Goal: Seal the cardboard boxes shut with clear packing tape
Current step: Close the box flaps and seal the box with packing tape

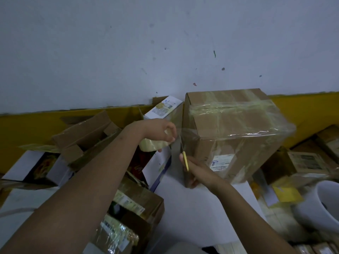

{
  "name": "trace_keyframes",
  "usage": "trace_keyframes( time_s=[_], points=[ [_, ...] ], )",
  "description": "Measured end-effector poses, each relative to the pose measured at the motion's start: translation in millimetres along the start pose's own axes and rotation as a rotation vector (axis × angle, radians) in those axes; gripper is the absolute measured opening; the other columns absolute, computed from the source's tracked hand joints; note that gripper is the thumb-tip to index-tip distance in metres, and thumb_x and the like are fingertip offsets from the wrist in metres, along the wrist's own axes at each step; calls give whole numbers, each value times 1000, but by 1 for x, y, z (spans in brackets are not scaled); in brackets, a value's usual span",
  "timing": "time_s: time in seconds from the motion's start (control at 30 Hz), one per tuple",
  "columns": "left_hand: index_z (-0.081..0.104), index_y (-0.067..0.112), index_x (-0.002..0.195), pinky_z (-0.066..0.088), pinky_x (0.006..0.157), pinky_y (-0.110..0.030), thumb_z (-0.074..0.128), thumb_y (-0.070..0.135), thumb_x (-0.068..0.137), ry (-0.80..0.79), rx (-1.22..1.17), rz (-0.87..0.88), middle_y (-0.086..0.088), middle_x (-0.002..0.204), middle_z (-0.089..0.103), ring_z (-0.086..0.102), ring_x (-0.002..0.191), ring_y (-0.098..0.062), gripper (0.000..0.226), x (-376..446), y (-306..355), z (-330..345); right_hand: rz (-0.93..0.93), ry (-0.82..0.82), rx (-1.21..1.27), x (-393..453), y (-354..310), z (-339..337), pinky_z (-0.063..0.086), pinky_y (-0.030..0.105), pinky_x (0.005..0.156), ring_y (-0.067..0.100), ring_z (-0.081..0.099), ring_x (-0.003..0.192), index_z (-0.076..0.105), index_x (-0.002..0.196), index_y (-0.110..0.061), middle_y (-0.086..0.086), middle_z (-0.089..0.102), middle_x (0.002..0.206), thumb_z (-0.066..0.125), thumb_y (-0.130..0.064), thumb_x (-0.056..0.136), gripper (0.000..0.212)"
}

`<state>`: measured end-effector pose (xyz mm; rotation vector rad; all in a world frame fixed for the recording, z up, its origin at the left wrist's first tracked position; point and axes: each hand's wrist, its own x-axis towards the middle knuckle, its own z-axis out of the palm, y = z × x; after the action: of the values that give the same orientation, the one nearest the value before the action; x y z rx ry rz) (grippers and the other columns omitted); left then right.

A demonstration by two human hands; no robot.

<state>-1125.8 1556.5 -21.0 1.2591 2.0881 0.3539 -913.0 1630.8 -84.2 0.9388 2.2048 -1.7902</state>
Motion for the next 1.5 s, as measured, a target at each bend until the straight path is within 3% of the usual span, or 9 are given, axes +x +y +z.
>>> trace_keyframes(
  time_s=[0.27,0.43,0.57,0.7,0.93,1.13,1.23,1.37,1.5],
  points=[
    [59,24,131,47,87,-33,61,32,99,6,138,-65,2,132,58,55,112,-18,33,9,-4,13,-98,308,-33,32,26,15,55,37,58,20,62,58,70,73,-21,15,67,69,62,-47,94,34],
    [63,26,117,50,71,-23,62,21,99,112,-85,-117,0,122,61,60,100,-15,19,10,-27,25,228,103,-142,50,91,23,59,34,72,23,67,70,66,106,-5,6,64,79,58,-12,98,13],
    [63,25,122,48,70,-20,67,32,97,251,-266,-88,9,116,57,56,96,-7,26,4,-25,35,311,31,-628,70,152,35,52,35,97,27,63,113,54,123,0,14,63,124,77,-16,84,48],
    [67,30,112,55,94,-49,70,39,93,314,-393,-104,4,117,67,66,106,-22,21,1,-29,51,314,129,-719,74,177,31,47,31,93,26,59,116,57,119,-4,12,61,122,63,-13,94,27],
    [67,39,104,56,92,-49,67,41,92,353,-454,-144,7,108,69,67,104,-22,12,-4,-35,88,189,106,-818,89,224,28,44,26,99,24,60,108,66,101,-5,13,64,112,51,-10,98,15],
    [64,34,110,49,90,-36,66,38,96,405,-440,-187,8,114,65,58,109,-16,15,-4,-34,96,-472,468,-826,47,135,23,46,29,55,21,65,63,71,86,-20,2,67,72,44,-42,101,38],
    [65,36,108,50,93,-36,66,38,96,468,-494,-191,9,114,66,59,110,-17,12,-7,-32,93,-1012,875,-763,16,50,1,44,27,64,18,58,73,72,89,-15,3,66,82,55,-32,99,27],
    [65,28,119,44,91,-31,63,37,99,573,-529,-184,8,120,63,56,112,-14,23,-14,-25,90,-785,976,-895,37,-11,-34,29,40,117,27,45,136,52,141,-5,11,52,145,49,-47,100,59],
    [64,29,118,43,90,-30,62,36,99,597,-553,-185,10,118,61,54,110,-12,21,-23,-19,90,-527,894,-1026,59,-26,-33,34,46,115,32,47,136,52,140,-1,17,54,143,35,-42,100,60]
  ],
)
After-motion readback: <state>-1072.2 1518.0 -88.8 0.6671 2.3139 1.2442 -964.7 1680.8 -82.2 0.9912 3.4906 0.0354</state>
